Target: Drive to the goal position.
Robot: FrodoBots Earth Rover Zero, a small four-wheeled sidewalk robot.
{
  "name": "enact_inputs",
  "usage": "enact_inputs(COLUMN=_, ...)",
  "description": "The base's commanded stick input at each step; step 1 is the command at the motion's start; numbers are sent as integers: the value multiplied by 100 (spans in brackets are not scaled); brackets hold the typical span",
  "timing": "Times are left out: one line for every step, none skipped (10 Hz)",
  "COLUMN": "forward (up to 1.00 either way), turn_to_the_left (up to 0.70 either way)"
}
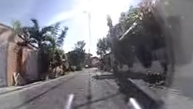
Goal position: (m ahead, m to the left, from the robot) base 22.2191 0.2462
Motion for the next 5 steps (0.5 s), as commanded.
enact_inputs(forward=85, turn_to_the_left=4)
enact_inputs(forward=85, turn_to_the_left=11)
enact_inputs(forward=85, turn_to_the_left=13)
enact_inputs(forward=85, turn_to_the_left=10)
enact_inputs(forward=85, turn_to_the_left=9)
